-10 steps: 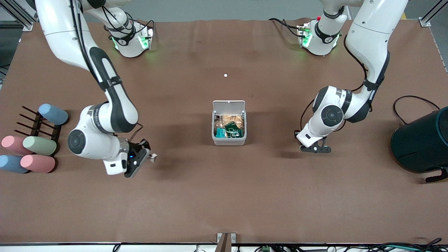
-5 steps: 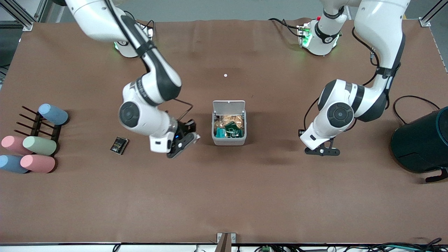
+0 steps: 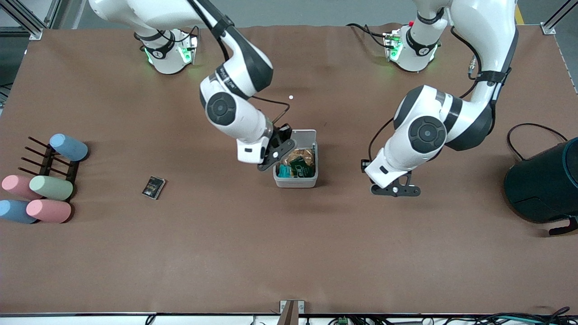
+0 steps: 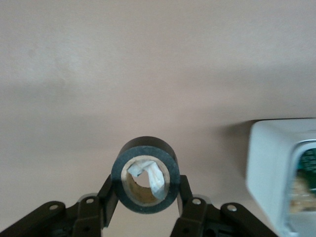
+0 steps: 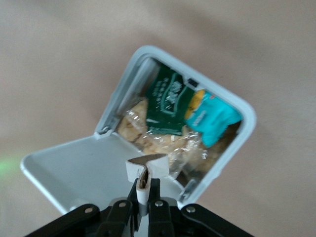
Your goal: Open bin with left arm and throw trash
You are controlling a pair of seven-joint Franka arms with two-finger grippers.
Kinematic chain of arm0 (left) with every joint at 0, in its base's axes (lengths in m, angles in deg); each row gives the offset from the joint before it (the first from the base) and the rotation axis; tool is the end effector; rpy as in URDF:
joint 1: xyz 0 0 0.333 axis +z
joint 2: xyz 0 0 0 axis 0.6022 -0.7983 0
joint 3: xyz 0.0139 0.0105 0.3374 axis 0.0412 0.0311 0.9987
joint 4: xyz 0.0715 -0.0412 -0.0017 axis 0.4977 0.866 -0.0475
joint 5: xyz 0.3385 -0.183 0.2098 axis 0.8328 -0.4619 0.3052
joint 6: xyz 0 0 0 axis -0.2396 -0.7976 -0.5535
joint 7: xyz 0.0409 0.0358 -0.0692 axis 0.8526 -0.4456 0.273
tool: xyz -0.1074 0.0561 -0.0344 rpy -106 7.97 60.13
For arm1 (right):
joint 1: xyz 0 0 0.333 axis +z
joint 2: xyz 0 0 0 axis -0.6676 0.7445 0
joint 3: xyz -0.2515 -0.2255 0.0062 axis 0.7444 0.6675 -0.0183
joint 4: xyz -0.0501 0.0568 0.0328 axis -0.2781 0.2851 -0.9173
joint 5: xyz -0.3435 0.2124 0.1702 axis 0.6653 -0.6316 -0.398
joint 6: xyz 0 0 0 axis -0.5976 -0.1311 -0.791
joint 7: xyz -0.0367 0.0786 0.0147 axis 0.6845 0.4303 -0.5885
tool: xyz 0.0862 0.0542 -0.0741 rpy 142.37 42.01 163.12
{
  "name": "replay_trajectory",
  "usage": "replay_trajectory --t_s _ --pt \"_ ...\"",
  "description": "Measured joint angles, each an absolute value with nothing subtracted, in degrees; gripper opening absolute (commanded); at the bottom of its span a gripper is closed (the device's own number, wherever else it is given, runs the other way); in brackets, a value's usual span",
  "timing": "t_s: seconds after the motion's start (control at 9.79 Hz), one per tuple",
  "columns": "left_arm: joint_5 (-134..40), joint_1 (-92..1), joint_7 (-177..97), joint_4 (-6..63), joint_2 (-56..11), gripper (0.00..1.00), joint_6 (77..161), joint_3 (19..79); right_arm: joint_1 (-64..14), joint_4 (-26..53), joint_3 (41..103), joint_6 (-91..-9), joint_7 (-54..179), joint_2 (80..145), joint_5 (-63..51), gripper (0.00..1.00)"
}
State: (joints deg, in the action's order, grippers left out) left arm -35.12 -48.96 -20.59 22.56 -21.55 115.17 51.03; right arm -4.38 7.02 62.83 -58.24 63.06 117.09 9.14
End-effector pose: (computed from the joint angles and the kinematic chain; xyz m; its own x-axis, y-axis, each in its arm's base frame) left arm 0.6382 -0.3101 0.3523 0.9947 -0.0380 -0.0956 -0.0359 -0.9991 0.0236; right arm 0.5474 0.5006 0.3282 0.8362 0.5469 0.0414 0.5246 -0.7756 -0.3511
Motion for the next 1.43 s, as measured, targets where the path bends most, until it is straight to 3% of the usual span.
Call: replay_trajectory --t_s 0.41,0.82,1.23,1.33,1.43 --pt "-36.23 -53.59 -11.51 17.92 -25.21 0.0 114.9 50.8 -3.68 7.42 63.93 -57.92 63.14 117.1 9.25 0.56" --pt "-37.43 -57.76 -4.52 13.11 -28.48 0.0 114.91 50.72 -4.9 7.44 65.48 -57.76 63.37 117.09 9.26 0.68" --pt "-39.23 -64.32 5.64 9.77 -32.04 0.0 116.28 50.67 -12.08 8.38 70.44 -57.1 58.54 117.22 18.11 0.86" --pt "-39.27 -65.06 7.53 9.55 -32.96 0.04 117.7 50.66 -14.31 9.66 70.65 -57.07 56.97 117.33 19.29 0.89" --pt "-39.3 -65.62 9.62 9.36 -33.82 0.68 118.86 50.67 -16.23 10.88 70.8 -57.07 56.15 117.42 20.74 0.9"
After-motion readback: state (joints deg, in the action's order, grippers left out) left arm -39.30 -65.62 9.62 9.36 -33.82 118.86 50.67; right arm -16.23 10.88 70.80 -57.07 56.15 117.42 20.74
